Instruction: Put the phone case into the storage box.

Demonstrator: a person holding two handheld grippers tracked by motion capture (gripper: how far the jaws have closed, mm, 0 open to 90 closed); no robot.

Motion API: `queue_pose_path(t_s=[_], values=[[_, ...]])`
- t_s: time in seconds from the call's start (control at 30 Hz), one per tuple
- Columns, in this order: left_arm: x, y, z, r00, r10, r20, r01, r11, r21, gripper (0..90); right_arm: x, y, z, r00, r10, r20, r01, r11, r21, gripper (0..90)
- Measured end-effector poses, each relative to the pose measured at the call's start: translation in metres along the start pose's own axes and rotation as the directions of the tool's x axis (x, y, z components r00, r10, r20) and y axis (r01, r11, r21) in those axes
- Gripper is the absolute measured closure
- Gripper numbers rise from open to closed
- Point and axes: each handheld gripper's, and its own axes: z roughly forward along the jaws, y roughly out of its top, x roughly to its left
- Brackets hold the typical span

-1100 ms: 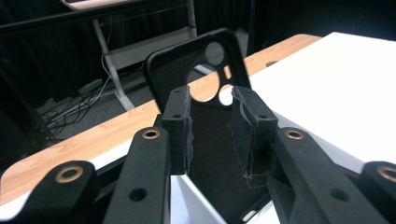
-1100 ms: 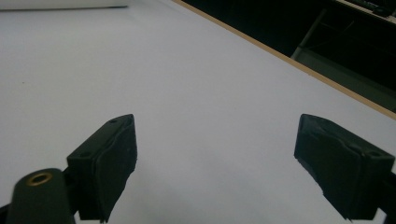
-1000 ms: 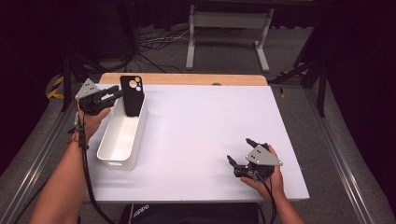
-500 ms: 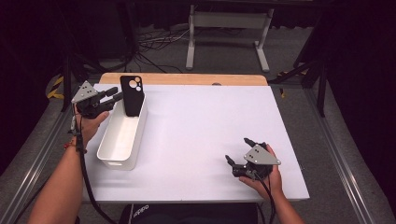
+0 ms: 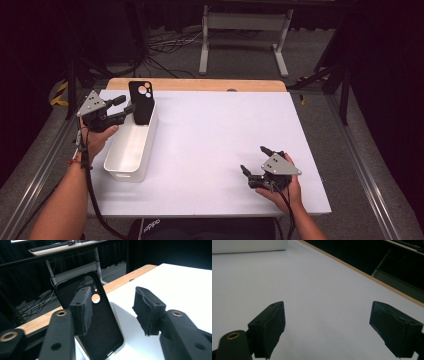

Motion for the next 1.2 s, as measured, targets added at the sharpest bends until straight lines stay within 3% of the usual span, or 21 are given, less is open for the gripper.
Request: queue_pose_path(t_s=[0.4,0.73,0.9,1.2], values=[[-0.008,-0.004,-0.004,0.9998,-0.007,-0.021,0.007,1.0000,0.000,32.5,0.000,0.001,0.000,1.0000,0.002,-0.006,-0.002,1.000,-0.008,14.1],[-0.018,0.000,-0.013,0.9990,0.017,-0.040,-0.017,0.9997,-0.018,19.1,-0.001,0.001,-0.001,1.0000,0.004,-0.007,-0.004,1.000,-0.009,14.1],[-0.025,0.003,-0.018,0.9988,0.030,-0.039,-0.031,0.9991,-0.031,10.2,-0.001,0.002,-0.002,1.0000,0.003,-0.005,-0.004,1.000,-0.013,13.9],[-0.036,0.005,-0.024,0.9990,0.043,-0.009,-0.044,0.9987,-0.027,4.7,0.000,0.003,-0.002,1.0000,0.003,-0.007,-0.003,1.000,-0.010,13.6]])
